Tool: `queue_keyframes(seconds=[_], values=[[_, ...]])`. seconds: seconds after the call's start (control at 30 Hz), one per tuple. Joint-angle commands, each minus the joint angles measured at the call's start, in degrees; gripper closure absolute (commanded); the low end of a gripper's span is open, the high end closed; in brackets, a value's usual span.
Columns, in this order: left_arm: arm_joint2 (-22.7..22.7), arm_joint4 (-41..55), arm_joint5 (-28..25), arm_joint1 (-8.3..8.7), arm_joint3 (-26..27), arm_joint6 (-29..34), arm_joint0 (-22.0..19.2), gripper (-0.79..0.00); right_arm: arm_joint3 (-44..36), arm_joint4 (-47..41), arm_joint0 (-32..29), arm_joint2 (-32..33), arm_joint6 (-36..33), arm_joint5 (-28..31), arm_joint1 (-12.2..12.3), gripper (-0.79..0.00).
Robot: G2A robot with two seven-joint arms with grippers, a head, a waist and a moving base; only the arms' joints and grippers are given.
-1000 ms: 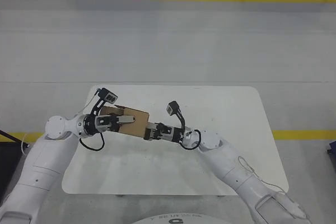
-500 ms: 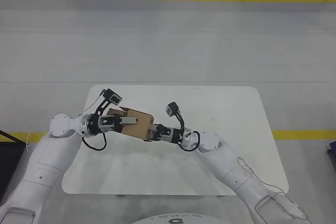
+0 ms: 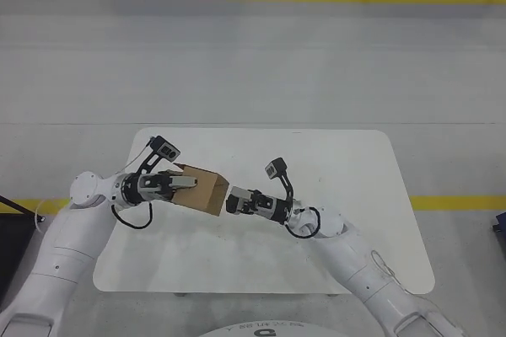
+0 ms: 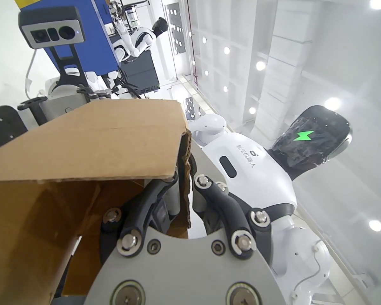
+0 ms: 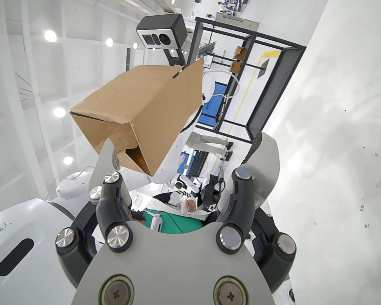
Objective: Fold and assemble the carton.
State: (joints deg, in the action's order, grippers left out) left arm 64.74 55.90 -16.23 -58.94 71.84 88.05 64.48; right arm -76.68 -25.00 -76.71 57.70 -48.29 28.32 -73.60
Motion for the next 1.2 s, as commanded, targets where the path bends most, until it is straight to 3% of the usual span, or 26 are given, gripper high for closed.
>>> queue_keyframes(seconds=[0.0,0.17,0.37,0.97,1.17], values=[[-0.81,0.2,-0.05,-0.06,-0.62,-0.05,-0.32,0.0,-0.28,-0.04,-0.26,-0.04,-0.07,0.26,0.03,-0.702],[-3.97,2.85,0.68,-0.21,-0.92,-0.05,-1.24,0.0,-1.44,0.15,-1.36,0.42,-0.31,0.95,0.32,-0.686],[-8.65,10.56,5.45,-0.21,-2.78,-0.05,-3.08,0.0,-3.67,0.74,-3.32,1.31,-0.43,2.95,0.8,-0.674],[-18.16,14.15,4.24,1.61,-3.8,-0.05,-7.19,0.0,-6.73,1.47,-5.49,2.22,-0.22,3.68,1.65,-0.708],[-20.82,2.17,-0.04,2.8,-10.11,-0.05,-10.85,0.0,-6.77,0.06,-7.21,4.19,-0.06,6.54,2.19,-0.714]])
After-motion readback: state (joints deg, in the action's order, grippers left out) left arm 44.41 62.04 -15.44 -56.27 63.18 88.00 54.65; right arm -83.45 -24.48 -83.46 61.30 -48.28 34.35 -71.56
